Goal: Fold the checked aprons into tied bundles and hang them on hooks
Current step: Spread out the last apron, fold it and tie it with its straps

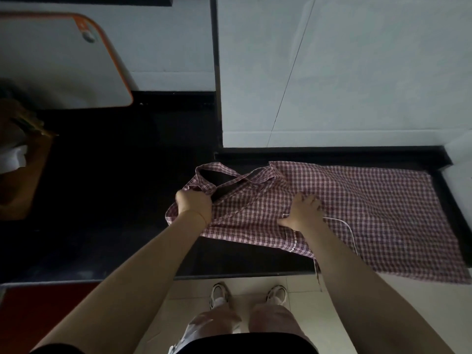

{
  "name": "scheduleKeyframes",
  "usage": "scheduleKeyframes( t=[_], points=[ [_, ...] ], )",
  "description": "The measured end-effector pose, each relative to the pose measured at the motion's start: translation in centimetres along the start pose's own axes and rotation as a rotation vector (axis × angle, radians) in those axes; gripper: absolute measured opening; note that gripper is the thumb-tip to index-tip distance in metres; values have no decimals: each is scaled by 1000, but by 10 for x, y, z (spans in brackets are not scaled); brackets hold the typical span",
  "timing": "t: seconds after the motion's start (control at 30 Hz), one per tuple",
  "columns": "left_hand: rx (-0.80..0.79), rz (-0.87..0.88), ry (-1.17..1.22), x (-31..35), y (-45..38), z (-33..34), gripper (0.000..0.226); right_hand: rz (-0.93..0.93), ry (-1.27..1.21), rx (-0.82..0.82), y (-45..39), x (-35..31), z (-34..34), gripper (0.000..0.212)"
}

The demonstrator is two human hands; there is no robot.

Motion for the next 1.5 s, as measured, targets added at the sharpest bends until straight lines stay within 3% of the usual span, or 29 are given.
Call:
scheduleKeyframes(
  t=[0.07,0.17,0.23,0.33,0.47,0.57,0.7,0.77,0.87,0.97,1.07,1.13,1.2,1.3,1.33,1.37,1.43,1.5],
  points=[
    [152,89,116,17,4,-9,29,-91,32,102,4,-14,-4,106],
    [46,173,533,38,4,-3,50,-241,-88,215,10,-30,-4,88],
    [-1,172,507,46,0,6,54,-239,-97,141,10,-29,1,91],
    [-53,131,449,44,-7,8,29,-204,-42,107,6,-22,-5,78],
    [-43,114,605,43,-12,-10,24,-288,-112,368,-3,-26,-33,41],
    [44,111,727,55,-13,-17,28,-406,-209,492,-8,-38,-54,40],
    [63,126,692,69,-18,-10,37,-537,-223,251,-21,-58,-67,66],
    [62,116,678,71,-21,-10,34,-491,-143,139,-29,-63,-69,51],
    [43,110,631,71,-24,-10,29,-337,-27,244,-35,-57,-87,15],
    [37,95,587,70,-26,-11,30,-380,-74,412,-43,-47,-101,15],
    [52,75,592,72,-28,-13,31,-488,-50,94,-47,-59,-92,52],
    [50,60,606,72,-29,-15,33,-482,4,-64,-47,-67,-83,51],
    [36,60,612,71,-30,-18,34,-488,33,60,-46,-68,-87,25],
    [-24,76,509,66,-33,-28,34,-434,-110,512,-43,-50,-108,9],
    [-41,74,486,66,-33,-35,33,-426,-172,584,-41,-43,-111,6],
    [-45,58,498,64,-33,-43,32,-428,-222,567,-39,-38,-113,4],
    [39,-15,616,61,-34,-62,31,-456,-285,336,-37,-36,-109,4],
    [330,-103,738,55,-36,-80,25,-474,-287,54,-29,-37,-105,13]
  ],
)
Point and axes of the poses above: each hand's wrist, its own y-axis away from the middle knuckle, its own z-axis out of the palm, x = y × z, the point moved 3 cm from there along -y, towards the middle knuckle, and after that the axes turned 9 degrees about -y, right-handed, at the moved point
